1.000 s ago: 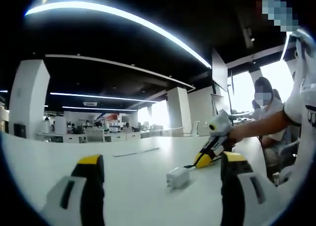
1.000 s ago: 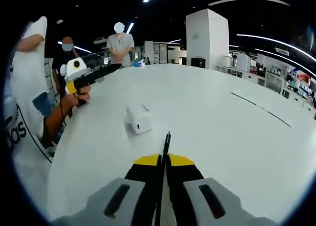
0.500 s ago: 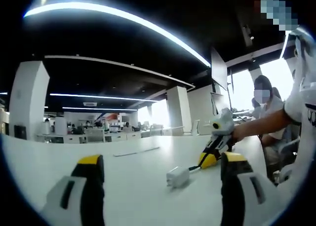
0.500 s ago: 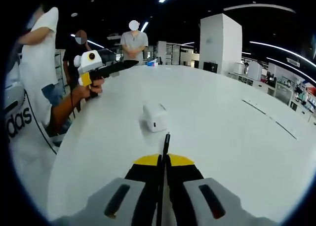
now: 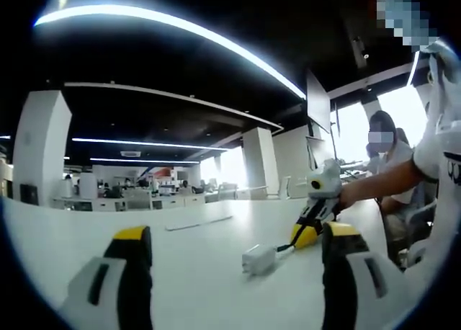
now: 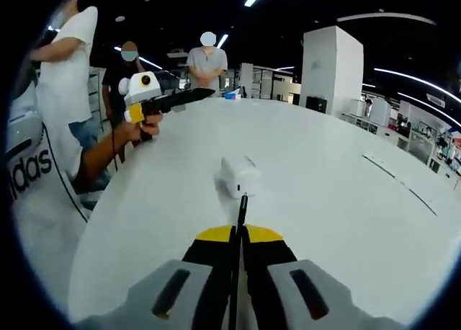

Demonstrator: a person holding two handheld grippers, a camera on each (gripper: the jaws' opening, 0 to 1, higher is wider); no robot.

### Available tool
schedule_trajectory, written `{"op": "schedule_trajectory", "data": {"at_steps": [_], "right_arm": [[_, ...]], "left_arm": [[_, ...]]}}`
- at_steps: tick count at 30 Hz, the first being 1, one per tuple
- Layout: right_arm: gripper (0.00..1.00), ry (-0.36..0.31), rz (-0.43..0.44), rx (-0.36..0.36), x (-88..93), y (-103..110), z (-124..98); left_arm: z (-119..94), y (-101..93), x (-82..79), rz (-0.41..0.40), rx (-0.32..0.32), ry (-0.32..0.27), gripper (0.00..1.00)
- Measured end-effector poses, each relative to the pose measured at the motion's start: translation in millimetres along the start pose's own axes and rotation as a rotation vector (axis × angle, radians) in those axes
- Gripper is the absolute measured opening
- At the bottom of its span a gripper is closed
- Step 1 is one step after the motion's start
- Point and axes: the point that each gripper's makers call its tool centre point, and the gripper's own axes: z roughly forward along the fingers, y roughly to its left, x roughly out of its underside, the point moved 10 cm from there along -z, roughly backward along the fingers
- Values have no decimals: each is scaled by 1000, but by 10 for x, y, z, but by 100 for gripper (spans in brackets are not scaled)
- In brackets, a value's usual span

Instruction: Plug the desk Type‑C cable into the charger adapter.

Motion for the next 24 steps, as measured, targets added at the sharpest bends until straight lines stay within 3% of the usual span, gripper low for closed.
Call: {"op": "schedule_trajectory", "data": {"at_steps": [24], "right_arm": [[4,-9,-22,-41,-37,-17,90]], "left_arm": [[-12,-5,-1,18,7,9,99]]}}
